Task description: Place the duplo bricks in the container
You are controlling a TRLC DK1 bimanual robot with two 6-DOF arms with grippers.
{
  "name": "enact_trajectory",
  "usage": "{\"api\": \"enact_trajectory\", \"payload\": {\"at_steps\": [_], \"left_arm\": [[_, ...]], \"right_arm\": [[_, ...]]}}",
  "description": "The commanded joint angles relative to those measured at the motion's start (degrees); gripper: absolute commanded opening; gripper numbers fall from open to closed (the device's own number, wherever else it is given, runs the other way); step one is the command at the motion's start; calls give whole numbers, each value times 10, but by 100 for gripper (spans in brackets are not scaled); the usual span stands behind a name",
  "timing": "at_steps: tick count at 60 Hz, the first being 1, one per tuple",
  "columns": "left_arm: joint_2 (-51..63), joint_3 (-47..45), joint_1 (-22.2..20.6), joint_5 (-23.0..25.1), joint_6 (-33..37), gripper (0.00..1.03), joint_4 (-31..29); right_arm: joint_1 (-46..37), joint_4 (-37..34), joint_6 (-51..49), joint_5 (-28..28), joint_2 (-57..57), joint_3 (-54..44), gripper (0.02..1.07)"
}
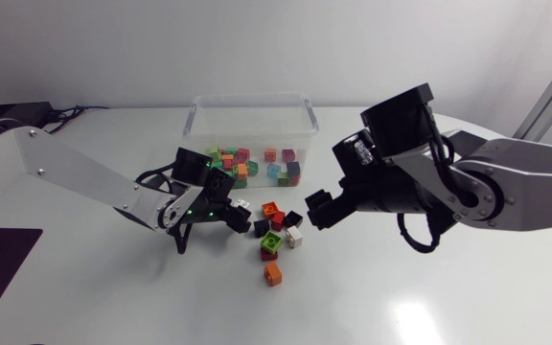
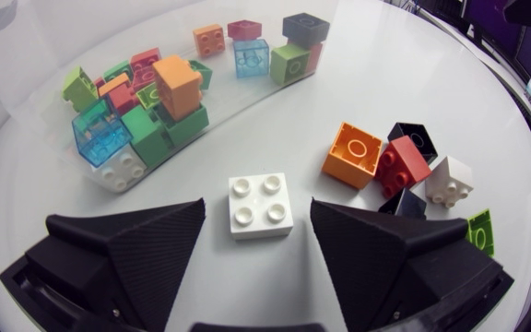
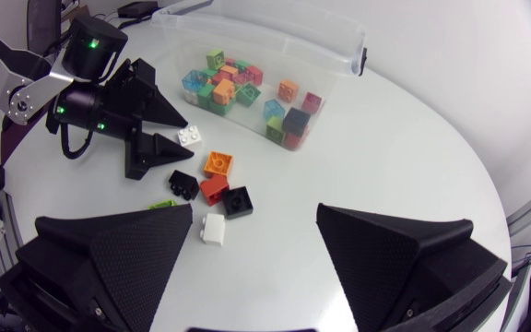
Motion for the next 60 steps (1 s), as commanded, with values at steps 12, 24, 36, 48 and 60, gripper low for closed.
{"api": "enact_trajectory", "payload": {"at_steps": [12,24,36,48,60], "left_arm": [[7,11,3,-2,-13,13,2],[-37,-11,3,-2,-9,11,-19],[-126,-40,8,8,-1,11,-67],[-226,-59,18,12,12,11,-114],[-326,-53,35,33,18,11,-183]], "right_arm": [[38,-59,37,-10,-6,-26,100],[58,-72,68,-10,60,-12,96],[57,-68,74,-9,157,28,94],[68,-45,80,-4,224,59,91],[68,-27,78,9,267,84,78]]}}
